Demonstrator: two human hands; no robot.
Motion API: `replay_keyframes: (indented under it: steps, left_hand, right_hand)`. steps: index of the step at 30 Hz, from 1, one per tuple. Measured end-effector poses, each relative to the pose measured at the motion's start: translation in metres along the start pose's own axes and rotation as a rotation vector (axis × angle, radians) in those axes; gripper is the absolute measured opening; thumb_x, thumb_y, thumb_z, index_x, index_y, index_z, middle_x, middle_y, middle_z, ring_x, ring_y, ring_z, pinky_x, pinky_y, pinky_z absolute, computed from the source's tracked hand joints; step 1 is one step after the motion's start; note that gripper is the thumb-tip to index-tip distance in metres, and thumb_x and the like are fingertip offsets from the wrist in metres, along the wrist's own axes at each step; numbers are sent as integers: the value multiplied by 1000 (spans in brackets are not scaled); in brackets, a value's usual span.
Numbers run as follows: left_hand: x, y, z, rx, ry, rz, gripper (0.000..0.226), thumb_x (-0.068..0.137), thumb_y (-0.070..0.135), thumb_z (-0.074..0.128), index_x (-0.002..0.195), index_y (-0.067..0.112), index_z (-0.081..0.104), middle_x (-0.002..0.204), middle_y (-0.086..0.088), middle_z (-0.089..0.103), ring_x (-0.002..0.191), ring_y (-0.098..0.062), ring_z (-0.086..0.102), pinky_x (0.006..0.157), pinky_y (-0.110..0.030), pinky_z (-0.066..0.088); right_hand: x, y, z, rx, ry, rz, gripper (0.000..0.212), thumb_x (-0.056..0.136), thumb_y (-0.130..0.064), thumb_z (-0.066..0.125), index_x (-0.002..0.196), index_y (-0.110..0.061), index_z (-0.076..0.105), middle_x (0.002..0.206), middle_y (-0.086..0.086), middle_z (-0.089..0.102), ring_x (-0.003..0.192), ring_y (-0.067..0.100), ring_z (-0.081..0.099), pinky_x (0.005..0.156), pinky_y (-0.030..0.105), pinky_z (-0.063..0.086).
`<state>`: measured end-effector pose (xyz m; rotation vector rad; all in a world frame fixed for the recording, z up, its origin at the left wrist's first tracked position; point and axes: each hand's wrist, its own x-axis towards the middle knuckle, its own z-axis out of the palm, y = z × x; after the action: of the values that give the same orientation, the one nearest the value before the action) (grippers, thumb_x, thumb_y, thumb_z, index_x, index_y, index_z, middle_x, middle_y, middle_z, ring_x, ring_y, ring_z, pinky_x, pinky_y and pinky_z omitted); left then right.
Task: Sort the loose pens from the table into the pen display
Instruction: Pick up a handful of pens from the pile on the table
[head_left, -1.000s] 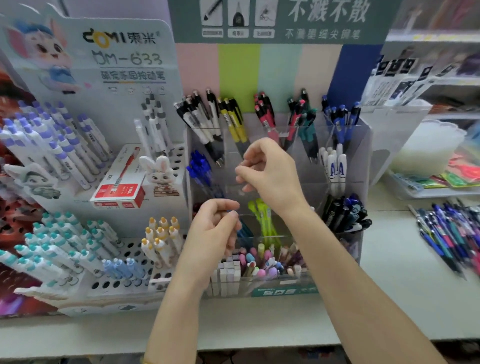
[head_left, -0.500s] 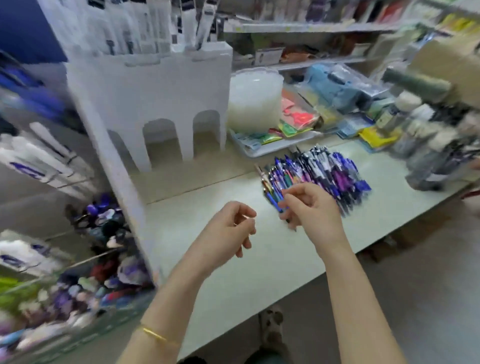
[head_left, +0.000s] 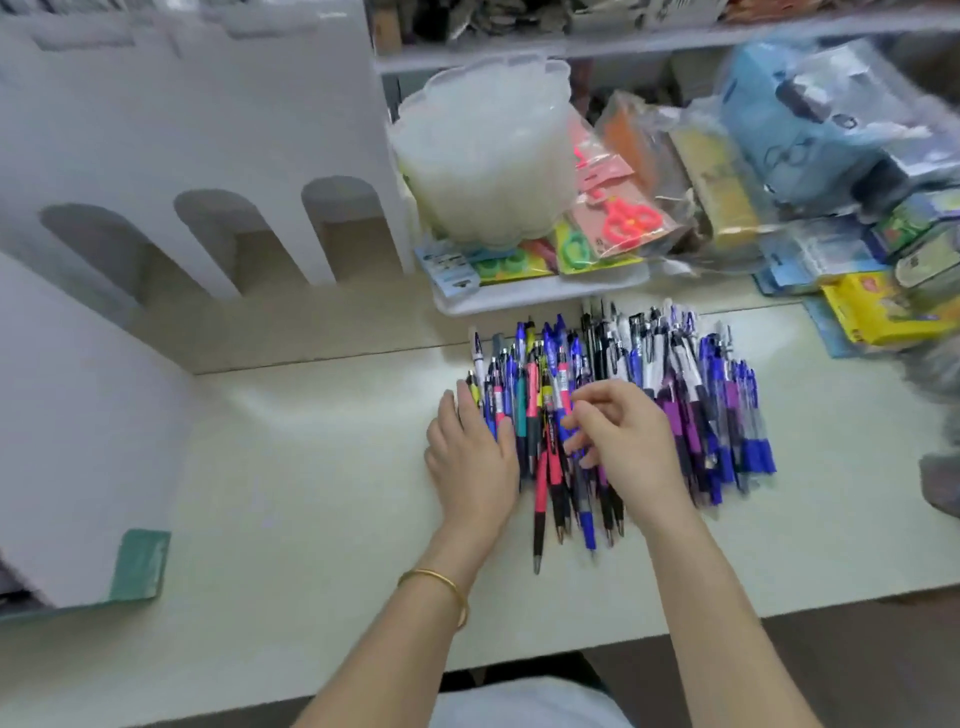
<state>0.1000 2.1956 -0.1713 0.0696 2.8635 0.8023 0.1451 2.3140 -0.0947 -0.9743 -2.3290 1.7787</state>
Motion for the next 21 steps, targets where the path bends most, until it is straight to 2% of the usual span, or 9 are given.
replay_keyframes:
  steps: [3,10,17,21]
  left_hand:
    - [11,8,8,48,46,7,62,98,36,45,151,11,23,153,-12,31,135,-32,31,105,-44,32]
    - [26,11,11,36,45,-6,68,96,47,45,151,14,22,154,-8,29,137,-27,26,110,-40,25]
    - [34,9,8,33,47,-32,71,94,38,51,152,13,18,152,-7,31,135,-25,27,109,-36,26]
    - [38,7,8,9,72,-38,69,93,31,51,151,13,20,151,-5,32,135,-22,27,110,-34,25]
  right_hand:
    - [11,0,-2,14,-45,-30,16,94,-7,50,94,-20,58,84,2,67,58,5,61,53,24,53]
    - [37,-2,-8,34,-90,-48,17,94,-6,49,94,-20,58,81,3,68,57,3,60,50,17,48]
    - [58,-9,-1,80,-152,-77,17,94,-5,48,93,-18,58,80,6,66,58,12,59,51,23,48]
    - [63,-9,2,78,-156,-98,20,94,-3,47,90,-19,58,78,6,66,55,8,58,49,20,47]
